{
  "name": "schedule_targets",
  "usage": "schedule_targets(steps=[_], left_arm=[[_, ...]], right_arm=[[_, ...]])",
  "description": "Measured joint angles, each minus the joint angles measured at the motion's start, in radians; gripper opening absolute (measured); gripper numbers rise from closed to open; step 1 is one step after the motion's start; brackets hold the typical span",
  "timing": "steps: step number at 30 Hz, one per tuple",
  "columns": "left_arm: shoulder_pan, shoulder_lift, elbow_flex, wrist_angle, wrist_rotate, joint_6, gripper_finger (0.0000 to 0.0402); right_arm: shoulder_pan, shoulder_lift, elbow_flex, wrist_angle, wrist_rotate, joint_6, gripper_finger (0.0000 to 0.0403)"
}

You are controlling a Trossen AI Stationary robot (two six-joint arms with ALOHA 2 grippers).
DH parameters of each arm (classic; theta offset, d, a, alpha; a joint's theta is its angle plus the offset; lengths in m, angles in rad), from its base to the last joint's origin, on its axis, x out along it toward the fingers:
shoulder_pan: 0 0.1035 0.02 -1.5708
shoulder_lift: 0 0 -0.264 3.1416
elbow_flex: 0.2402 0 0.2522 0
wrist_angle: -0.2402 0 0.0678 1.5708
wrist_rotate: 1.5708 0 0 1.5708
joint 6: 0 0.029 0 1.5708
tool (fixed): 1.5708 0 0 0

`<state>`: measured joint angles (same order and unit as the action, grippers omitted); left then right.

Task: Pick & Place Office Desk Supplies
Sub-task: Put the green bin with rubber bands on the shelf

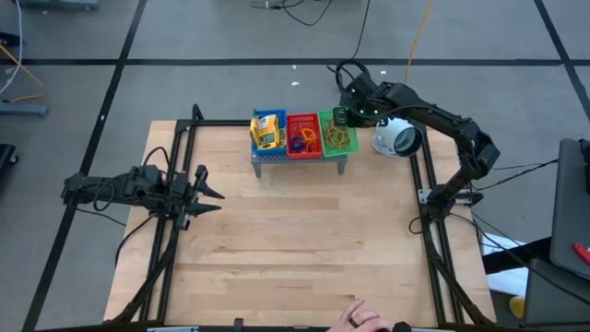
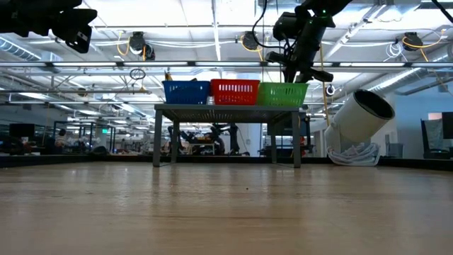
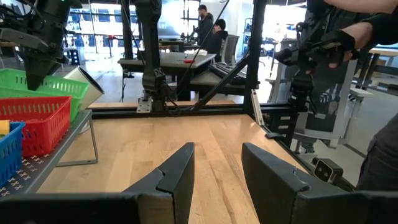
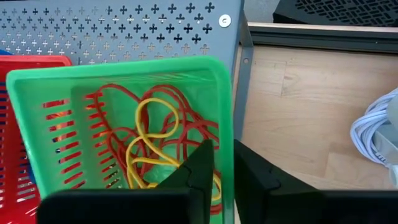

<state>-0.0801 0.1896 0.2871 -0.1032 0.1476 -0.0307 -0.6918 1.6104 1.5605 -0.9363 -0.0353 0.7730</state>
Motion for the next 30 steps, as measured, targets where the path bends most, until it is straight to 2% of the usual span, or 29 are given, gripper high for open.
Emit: schedule_targets(steps=[13,30], left_arm=[[0.000,0.000,0.000,0.000,0.000,0.000,0.0143],[0.000,0.000,0.000,0.000,0.000,0.000,0.0143]], right_arm=[[0.000,0.000,0.000,0.000,0.003,0.000,0.0074],[-0.001,-0.042,0.000,-0.018,0.035,-0.009,0.0076]])
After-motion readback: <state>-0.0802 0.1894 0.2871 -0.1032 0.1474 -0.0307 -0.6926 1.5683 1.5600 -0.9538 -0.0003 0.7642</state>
